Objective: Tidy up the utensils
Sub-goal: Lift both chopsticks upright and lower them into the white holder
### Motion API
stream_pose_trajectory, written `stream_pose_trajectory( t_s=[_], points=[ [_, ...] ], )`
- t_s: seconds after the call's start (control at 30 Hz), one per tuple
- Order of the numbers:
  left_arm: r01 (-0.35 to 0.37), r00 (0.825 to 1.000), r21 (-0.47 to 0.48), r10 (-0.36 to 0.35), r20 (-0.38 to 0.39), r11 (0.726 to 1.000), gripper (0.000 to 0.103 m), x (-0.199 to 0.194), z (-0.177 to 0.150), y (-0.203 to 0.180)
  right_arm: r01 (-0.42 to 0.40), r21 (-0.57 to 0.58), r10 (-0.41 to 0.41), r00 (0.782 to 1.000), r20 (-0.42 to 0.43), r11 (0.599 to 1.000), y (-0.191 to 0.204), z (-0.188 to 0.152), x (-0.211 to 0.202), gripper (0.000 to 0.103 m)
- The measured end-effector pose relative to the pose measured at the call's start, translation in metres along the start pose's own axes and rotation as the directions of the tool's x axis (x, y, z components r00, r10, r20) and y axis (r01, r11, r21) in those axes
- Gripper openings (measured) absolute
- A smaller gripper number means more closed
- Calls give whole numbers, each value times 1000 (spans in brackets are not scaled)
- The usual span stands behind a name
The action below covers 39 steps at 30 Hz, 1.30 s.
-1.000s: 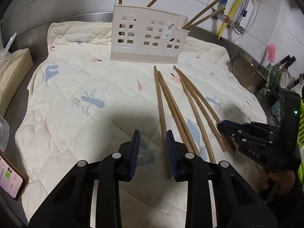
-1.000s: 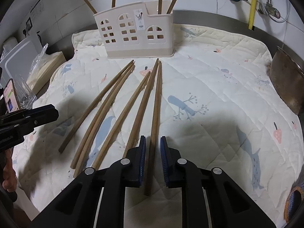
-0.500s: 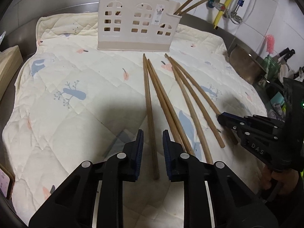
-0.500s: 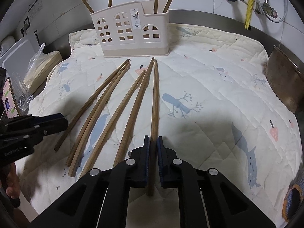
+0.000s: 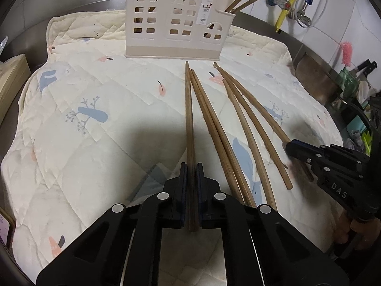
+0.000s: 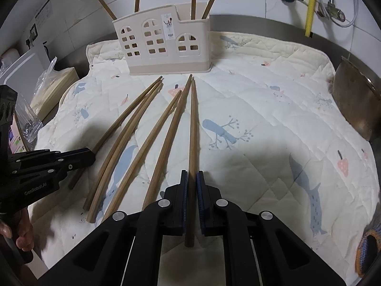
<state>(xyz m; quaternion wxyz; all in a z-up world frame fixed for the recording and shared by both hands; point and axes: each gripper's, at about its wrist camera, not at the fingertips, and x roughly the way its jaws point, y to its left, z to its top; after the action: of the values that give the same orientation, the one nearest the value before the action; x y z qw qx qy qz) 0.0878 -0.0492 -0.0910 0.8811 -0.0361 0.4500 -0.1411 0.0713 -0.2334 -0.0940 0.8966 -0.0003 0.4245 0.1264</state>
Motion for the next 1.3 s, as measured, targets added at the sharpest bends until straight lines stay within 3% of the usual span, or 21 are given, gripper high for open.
stream_pose_trajectory(
  t_s=[0.3,0.53,0.97,1.17,1.3],
  points=[
    [-2,996,29,0,92,1000,5,-41,18,0,23,-36,-19,993,119,999,0,23,-45,7],
    [-5,981,76,-9,193,997,5,-81,54,-5,13,-81,7,972,235,997,0,66,-87,7],
    [-52,956,145,8,293,988,5,-130,133,-8,-65,-198,119,955,272,978,10,161,-129,7],
    [-78,934,159,17,357,984,5,-157,170,-8,-54,-242,127,946,297,969,22,196,-141,7],
    [-99,908,169,20,419,981,5,-182,203,-12,-55,-255,138,938,319,965,26,218,-145,7]
  ],
)
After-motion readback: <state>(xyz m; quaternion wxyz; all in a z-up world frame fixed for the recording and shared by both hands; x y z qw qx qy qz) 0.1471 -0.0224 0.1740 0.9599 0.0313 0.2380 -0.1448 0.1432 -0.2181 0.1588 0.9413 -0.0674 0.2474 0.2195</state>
